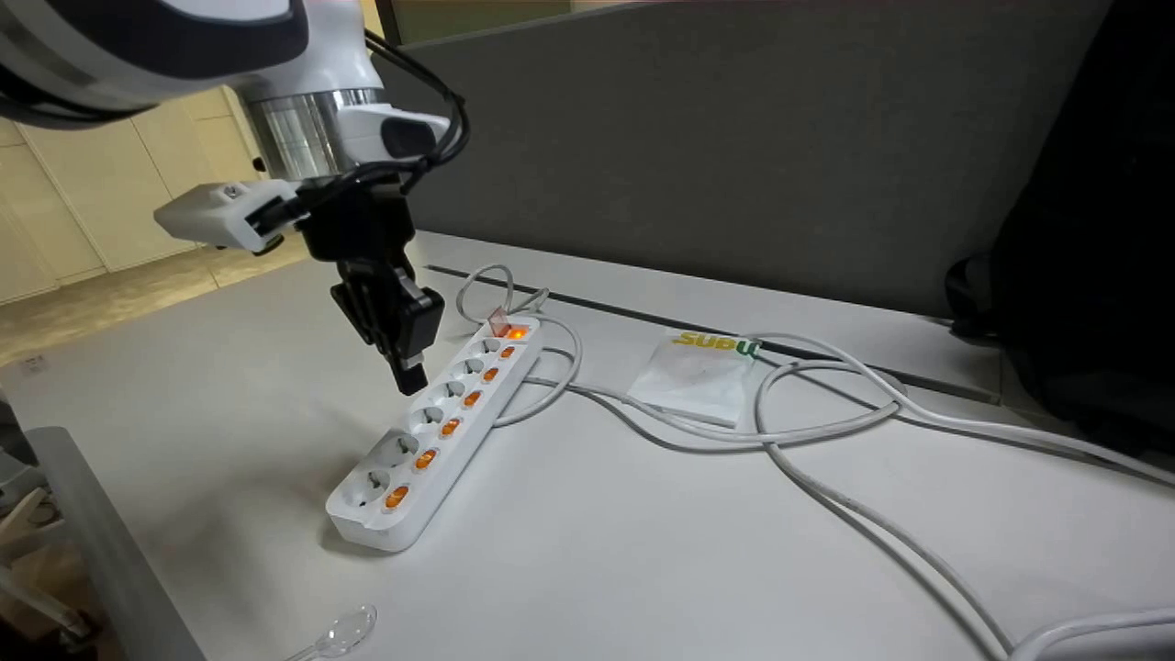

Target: Turn off the third last switch to the left then turn it on again

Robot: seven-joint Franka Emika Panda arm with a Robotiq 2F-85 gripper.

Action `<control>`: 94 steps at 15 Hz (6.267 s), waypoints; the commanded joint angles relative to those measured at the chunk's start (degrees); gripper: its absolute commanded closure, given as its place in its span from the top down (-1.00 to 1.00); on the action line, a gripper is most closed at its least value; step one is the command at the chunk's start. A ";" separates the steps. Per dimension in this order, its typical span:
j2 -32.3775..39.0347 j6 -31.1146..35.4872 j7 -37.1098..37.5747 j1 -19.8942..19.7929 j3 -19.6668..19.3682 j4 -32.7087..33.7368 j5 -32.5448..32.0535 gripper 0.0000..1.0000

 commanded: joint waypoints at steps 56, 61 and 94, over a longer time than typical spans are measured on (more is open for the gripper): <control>14.42 13.92 -13.00 -3.09 3.86 4.76 11.97 -1.00; 12.24 13.88 -10.90 -0.52 1.44 3.64 10.33 -1.00; 6.36 3.00 8.17 5.24 -4.67 3.11 -8.45 -1.00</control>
